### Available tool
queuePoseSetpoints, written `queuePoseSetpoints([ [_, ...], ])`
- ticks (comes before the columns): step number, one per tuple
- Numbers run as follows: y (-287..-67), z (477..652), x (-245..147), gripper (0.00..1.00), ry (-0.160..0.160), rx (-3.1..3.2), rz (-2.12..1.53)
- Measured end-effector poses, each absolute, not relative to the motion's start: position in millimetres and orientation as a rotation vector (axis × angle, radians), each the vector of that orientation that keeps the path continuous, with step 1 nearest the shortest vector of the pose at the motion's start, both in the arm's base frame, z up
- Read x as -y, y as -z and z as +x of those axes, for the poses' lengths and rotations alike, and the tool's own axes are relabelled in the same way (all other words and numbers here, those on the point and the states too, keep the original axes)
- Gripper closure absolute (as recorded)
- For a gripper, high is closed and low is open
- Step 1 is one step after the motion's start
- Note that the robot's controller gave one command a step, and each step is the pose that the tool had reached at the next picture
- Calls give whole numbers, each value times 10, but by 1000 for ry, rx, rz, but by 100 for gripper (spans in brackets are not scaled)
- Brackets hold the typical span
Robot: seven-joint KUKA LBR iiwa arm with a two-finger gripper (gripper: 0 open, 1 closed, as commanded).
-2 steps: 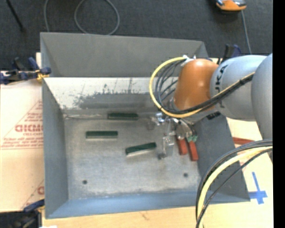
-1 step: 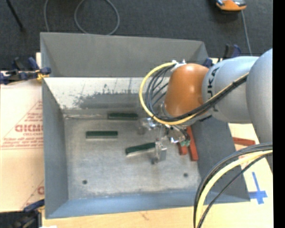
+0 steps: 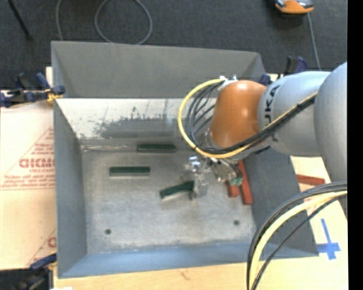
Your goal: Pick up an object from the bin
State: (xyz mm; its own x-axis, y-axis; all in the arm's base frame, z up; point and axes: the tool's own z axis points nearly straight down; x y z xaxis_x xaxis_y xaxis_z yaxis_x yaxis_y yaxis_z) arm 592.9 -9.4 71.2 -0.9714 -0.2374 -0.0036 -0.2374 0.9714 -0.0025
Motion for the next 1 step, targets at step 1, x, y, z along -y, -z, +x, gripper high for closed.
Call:
queuePoseSetpoints([
  [1, -2148, 6265, -125, 100, 6, -3108, -346],
])
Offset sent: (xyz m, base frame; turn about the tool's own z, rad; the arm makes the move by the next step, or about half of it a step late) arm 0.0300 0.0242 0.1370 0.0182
